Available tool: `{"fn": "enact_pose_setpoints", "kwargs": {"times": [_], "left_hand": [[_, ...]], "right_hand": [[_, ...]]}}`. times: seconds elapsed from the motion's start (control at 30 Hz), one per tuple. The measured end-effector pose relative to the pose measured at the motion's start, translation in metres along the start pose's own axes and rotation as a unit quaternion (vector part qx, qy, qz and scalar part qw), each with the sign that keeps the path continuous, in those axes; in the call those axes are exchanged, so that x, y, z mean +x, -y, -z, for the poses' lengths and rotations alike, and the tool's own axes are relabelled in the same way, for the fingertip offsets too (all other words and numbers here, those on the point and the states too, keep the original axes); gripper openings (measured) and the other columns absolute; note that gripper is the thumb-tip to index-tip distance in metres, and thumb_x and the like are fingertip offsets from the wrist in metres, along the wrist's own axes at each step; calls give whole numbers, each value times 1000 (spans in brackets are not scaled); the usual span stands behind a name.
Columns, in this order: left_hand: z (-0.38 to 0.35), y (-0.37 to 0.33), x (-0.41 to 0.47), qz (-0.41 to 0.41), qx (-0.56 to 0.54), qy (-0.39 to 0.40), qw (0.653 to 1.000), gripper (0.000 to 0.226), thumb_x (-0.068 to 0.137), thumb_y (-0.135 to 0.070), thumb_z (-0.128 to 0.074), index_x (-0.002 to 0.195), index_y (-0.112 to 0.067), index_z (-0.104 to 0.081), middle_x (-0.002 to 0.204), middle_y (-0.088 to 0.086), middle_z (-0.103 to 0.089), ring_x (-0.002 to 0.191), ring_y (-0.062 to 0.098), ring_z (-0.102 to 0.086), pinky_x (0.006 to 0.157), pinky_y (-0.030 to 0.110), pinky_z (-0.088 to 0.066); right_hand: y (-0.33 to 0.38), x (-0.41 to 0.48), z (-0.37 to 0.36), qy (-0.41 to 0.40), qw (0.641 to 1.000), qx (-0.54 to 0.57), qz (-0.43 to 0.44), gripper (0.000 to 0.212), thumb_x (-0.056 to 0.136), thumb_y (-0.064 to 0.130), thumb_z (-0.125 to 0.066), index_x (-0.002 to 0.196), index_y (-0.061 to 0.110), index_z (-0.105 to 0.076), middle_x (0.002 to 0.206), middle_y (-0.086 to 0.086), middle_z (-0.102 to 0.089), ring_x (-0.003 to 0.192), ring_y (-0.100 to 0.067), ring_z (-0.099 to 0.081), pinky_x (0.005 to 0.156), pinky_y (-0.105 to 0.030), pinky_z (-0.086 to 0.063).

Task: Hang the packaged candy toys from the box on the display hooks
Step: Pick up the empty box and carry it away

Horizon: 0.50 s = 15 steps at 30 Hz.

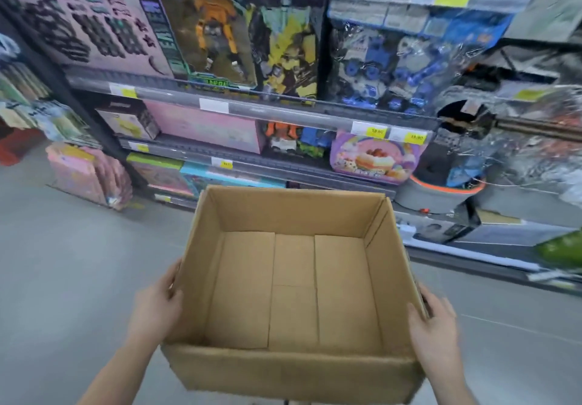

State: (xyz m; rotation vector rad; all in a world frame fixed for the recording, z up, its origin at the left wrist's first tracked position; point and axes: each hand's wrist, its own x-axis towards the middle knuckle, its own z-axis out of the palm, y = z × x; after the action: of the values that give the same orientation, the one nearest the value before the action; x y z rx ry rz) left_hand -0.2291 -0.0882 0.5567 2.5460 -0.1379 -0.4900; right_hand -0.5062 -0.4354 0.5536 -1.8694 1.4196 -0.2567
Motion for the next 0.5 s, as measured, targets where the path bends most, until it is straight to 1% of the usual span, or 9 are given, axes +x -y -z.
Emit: {"fn": "enact_pose_setpoints", "kwargs": {"times": [0.07,0.13,0.23,0.27,0.33,0.4,0.43,0.5], "left_hand": [[-8,-7,13,-1,-5,9,1000,64,95,-2,-54,151,-33,-50,123,3,-75,104,29,-72,76,35,-49],[-18,-11,28,-1,-1,18,1000,66,95,0,-54,152,-32,-49,122,7,-76,107,31,-72,78,35,-47],[-31,-18,47,3,-25,36,999,64,95,4,-52,152,-26,-50,132,6,-71,116,30,-69,89,38,-49],[-36,-20,54,3,-35,39,999,63,96,6,-51,152,-23,-50,135,5,-68,120,30,-66,93,39,-48],[-49,-22,68,4,-51,42,998,60,97,8,-51,151,-19,-52,137,4,-65,126,29,-63,97,38,-46],[-67,-21,87,3,-59,51,997,56,99,6,-51,148,-21,-54,136,2,-66,125,26,-63,95,33,-44],[-79,-17,97,8,-63,56,996,56,99,6,-51,145,-26,-56,133,1,-66,123,24,-63,94,30,-44],[-108,-5,119,9,-68,71,995,62,100,7,-50,137,-42,-55,133,-4,-65,126,21,-62,97,27,-45]], "right_hand": [[-2,6,-5,2,1000,-12,-4,47,94,7,-60,138,23,-60,123,-4,-58,116,-28,-57,91,-40,-42],[-1,14,-14,0,999,-41,-3,50,94,8,-60,141,24,-56,130,-4,-56,116,-31,-59,86,-39,-42],[-2,33,-30,-14,996,-82,-12,55,93,9,-59,146,23,-51,138,-6,-55,114,-34,-61,86,-43,-47],[-2,41,-36,-17,995,-97,-12,56,93,9,-58,147,22,-50,138,-7,-55,112,-34,-62,85,-44,-49],[-4,57,-50,-23,991,-130,-20,56,92,7,-58,147,18,-50,136,-10,-56,108,-37,-63,81,-45,-51],[-9,75,-70,-29,985,-163,-39,56,90,5,-57,145,16,-52,130,-12,-56,97,-39,-64,73,-44,-51],[-12,84,-82,-27,981,-182,-58,54,89,4,-56,142,17,-53,127,-13,-56,89,-39,-63,67,-41,-49],[-25,102,-110,-27,973,-197,-120,49,86,2,-55,132,17,-59,118,-12,-54,71,-35,-55,61,-35,-41]]}}
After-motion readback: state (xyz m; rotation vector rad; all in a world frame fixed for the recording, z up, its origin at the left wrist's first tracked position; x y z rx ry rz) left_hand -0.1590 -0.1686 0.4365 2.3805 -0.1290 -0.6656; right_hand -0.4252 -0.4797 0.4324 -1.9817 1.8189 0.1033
